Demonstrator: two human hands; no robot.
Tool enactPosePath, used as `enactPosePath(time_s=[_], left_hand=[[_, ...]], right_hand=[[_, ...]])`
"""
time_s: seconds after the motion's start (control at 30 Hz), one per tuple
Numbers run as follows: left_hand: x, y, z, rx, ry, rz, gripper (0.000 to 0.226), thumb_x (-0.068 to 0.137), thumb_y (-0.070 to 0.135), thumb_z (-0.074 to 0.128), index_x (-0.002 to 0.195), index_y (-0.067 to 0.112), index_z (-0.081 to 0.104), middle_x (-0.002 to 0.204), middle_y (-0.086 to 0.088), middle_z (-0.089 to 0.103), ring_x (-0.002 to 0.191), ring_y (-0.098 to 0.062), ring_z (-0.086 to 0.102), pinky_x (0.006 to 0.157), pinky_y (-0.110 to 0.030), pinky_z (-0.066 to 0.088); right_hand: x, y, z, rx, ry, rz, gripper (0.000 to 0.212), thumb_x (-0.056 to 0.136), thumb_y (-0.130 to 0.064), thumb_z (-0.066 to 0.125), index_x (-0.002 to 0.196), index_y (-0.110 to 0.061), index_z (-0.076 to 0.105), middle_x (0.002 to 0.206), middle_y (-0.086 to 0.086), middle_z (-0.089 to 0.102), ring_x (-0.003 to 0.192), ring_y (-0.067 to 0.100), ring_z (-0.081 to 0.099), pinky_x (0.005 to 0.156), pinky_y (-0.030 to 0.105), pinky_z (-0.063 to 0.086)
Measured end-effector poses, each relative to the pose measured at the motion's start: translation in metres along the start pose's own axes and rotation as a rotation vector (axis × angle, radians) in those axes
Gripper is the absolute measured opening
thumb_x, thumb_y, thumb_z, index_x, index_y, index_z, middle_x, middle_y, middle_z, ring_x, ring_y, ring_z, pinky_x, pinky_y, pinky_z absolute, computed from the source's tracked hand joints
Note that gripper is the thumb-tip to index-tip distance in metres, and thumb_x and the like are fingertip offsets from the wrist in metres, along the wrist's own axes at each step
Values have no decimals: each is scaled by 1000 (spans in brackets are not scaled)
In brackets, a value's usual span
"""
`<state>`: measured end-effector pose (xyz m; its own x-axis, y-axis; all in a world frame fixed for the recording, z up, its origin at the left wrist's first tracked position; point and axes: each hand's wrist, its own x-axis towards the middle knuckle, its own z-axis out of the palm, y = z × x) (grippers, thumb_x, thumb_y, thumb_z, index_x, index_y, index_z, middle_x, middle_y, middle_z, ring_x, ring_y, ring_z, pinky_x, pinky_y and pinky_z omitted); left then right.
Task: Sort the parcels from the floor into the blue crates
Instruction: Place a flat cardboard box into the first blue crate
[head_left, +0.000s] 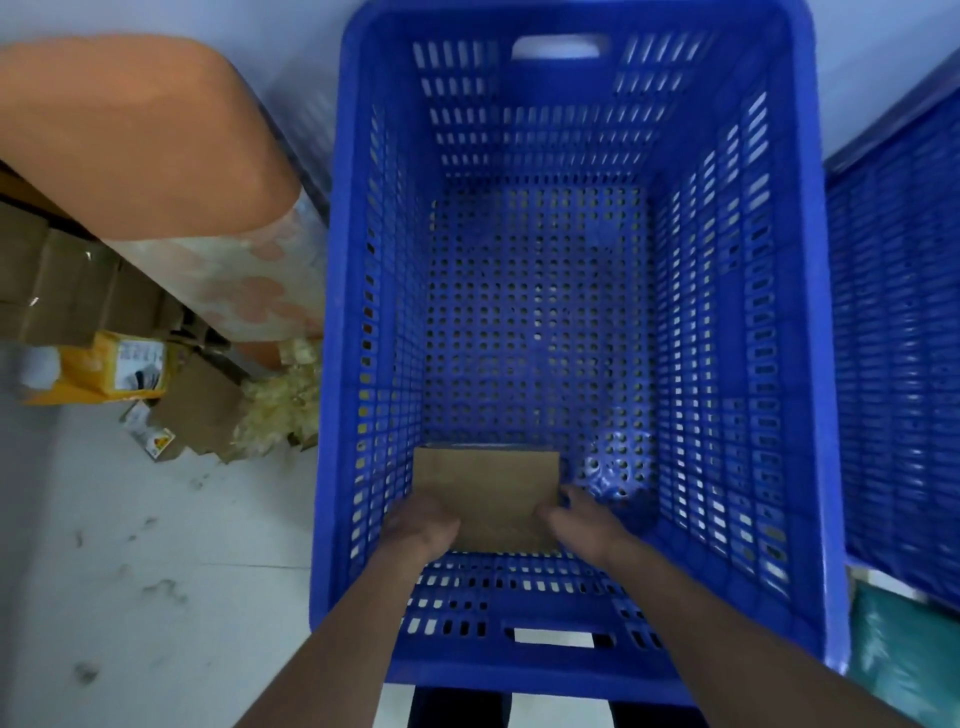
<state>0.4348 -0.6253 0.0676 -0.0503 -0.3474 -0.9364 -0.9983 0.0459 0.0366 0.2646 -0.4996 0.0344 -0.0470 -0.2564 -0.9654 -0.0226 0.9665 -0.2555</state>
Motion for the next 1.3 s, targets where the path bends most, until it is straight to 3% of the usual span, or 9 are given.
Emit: enactPosePath(time_s=[0.2,0.33,0.43,0.5,0.73,0.87,1.03,1.17,1.3], left_hand=[[-15,9,-11,64,8,10,22,98,26,44,83,15,57,86,-3,58,74,-18,56,65,-29,45],[-27,19,-25,51,-39,16,54,101,37,46,146,8,41,143,-13,51,124,-28,54,101,-37,48],[-49,32,-36,64,-39,52,66,103,40,43,157,9,25,158,-12,35,138,-28,43,109,-34,41],[-69,42,-43,84,-21,74,62,102,42,42,154,10,32,154,-11,40,133,-27,47,102,-33,43],[-157,71,-62,20,38,164,23,99,29,44,103,10,57,102,-6,60,87,-21,59,66,-30,43],[-209,86,-75,-73,88,194,31,98,26,46,70,14,44,75,-9,50,75,-23,52,69,-34,40],[-254,105,-93,-214,179,253,33,101,32,51,75,13,51,96,-19,66,87,-33,68,92,-41,54],[-284,128,-101,-172,211,341,27,102,28,49,82,11,55,110,-22,70,94,-31,71,78,-36,56],[-305,144,-104,-93,249,489,20,100,26,49,88,10,54,95,-19,62,87,-28,64,85,-41,52]], right_hand=[[-16,-6,-5,-176,4,-34,52,92,-46,52,137,-19,49,102,-5,52,88,11,55,89,37,50],[-40,-8,-21,-334,49,-54,64,89,-54,49,141,-18,44,132,3,53,99,19,53,78,34,44],[-69,-9,-39,-399,69,-68,43,95,-49,44,121,-17,57,124,6,56,96,20,54,85,38,47],[-93,-9,-53,-445,93,-100,33,97,-47,42,97,-18,58,102,4,57,86,19,53,84,40,47],[-197,-4,-107,-457,139,-190,41,98,-46,45,90,-8,57,91,6,58,89,24,55,73,35,40],[-245,-4,-133,-581,179,-222,38,97,-50,45,82,-16,51,86,2,53,85,23,52,74,35,39],[-291,3,-164,-611,261,-258,49,95,-57,42,88,-13,61,93,6,61,87,25,58,76,37,45],[-318,12,-176,-554,355,-244,60,95,-58,42,126,-11,60,124,10,61,109,28,57,91,38,46],[-345,25,-174,-487,508,-229,53,97,-51,40,123,-10,60,124,11,62,109,31,58,85,37,44]])
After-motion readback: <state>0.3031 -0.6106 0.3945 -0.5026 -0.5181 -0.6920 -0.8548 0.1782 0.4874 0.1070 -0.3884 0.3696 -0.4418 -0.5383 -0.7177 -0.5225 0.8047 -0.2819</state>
